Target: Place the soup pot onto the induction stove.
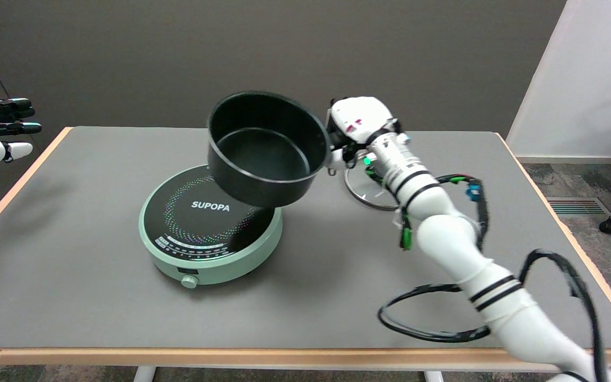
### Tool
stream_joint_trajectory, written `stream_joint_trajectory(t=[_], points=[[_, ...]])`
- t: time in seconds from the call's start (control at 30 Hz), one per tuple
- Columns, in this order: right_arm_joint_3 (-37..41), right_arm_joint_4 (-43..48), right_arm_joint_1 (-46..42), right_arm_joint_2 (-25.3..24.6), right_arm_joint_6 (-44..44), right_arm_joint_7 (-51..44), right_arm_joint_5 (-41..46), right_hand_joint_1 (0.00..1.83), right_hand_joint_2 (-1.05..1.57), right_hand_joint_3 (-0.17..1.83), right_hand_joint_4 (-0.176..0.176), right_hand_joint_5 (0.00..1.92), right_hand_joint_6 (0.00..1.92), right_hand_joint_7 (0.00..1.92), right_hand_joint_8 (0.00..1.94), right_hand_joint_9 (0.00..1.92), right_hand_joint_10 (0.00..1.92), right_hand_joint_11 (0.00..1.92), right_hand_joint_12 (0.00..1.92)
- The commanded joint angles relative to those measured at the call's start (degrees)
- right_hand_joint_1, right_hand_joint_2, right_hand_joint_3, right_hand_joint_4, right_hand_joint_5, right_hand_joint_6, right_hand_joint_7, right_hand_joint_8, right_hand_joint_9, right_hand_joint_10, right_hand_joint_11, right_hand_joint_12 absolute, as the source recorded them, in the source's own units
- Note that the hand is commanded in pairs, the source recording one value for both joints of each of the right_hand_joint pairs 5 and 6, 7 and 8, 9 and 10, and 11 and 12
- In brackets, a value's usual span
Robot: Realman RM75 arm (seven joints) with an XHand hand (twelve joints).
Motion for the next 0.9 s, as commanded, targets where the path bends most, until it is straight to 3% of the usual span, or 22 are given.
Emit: stream_joint_trajectory(t=[0.03, 0.57, 0.9], points=[[1.1, -11.8, 6.5, -20.2, 3.4, -5.5, -21.5, 0.89, 1.36, 0.68, -0.049, 1.92, 1.92, 1.92, 1.92, 1.92, 1.92, 1.92, 1.92], [0.0, -15.7, 8.9, -26.4, 5.3, -11.2, -23.4, 0.93, 1.33, 0.71, -0.065, 1.90, 1.90, 1.90, 1.90, 1.90, 1.90, 1.90, 1.90], [2.4, -21.8, 13.9, -28.2, -1.2, -11.2, -23.6, 0.93, 1.33, 0.71, -0.066, 1.89, 1.89, 1.89, 1.89, 1.89, 1.89, 1.89, 1.89]])
